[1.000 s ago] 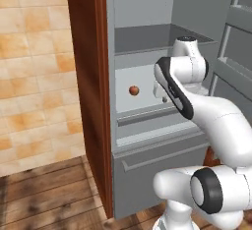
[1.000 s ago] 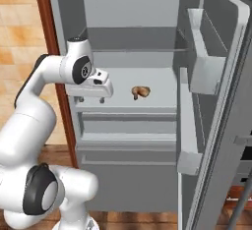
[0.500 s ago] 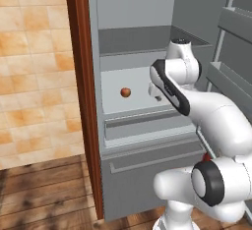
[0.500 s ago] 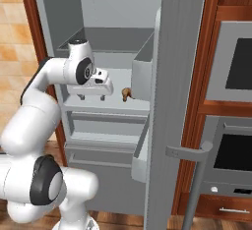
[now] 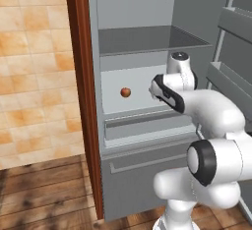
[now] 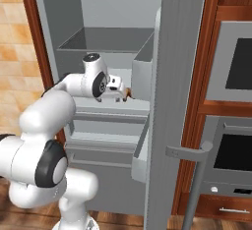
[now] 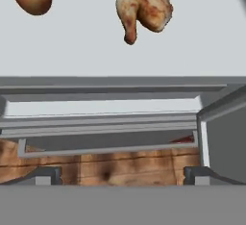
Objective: Open the fridge, remove the apple, corn, and chicken drumstick, and place them on any counter.
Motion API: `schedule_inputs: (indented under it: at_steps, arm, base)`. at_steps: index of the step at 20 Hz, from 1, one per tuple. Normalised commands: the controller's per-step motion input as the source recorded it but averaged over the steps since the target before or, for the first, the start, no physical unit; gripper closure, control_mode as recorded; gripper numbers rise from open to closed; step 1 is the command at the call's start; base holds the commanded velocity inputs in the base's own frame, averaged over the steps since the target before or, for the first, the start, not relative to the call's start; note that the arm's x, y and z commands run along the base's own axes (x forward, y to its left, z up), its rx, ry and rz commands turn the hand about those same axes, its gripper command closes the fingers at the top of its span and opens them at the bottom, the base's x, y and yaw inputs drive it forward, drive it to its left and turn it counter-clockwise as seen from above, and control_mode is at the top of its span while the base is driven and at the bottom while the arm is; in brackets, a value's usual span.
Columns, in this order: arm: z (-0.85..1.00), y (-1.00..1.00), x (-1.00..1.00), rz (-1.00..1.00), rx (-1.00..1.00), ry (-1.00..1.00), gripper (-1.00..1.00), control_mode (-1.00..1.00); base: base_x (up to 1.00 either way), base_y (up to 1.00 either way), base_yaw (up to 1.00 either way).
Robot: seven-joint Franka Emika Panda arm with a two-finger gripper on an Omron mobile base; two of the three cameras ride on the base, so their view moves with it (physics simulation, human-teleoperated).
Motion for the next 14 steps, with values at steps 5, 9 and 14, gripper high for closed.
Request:
schedule_inputs:
  at_steps: [5,9,14]
  arm:
    - [-0.18,-0.01,0.69,0.0,0.03,-0.08,-1.0,-1.0]
    - [-0.26,0.0,0.65,-0.06,0.0,-0.01,-1.0,-1.0]
    - [-0.19,0.0,0.63,-0.15,0.02,0.0,-1.0,-1.0]
  base:
    - [0.0,0.0,0.0]
    - [0.0,0.0,0.0]
    - [0.0,0.0,0.0]
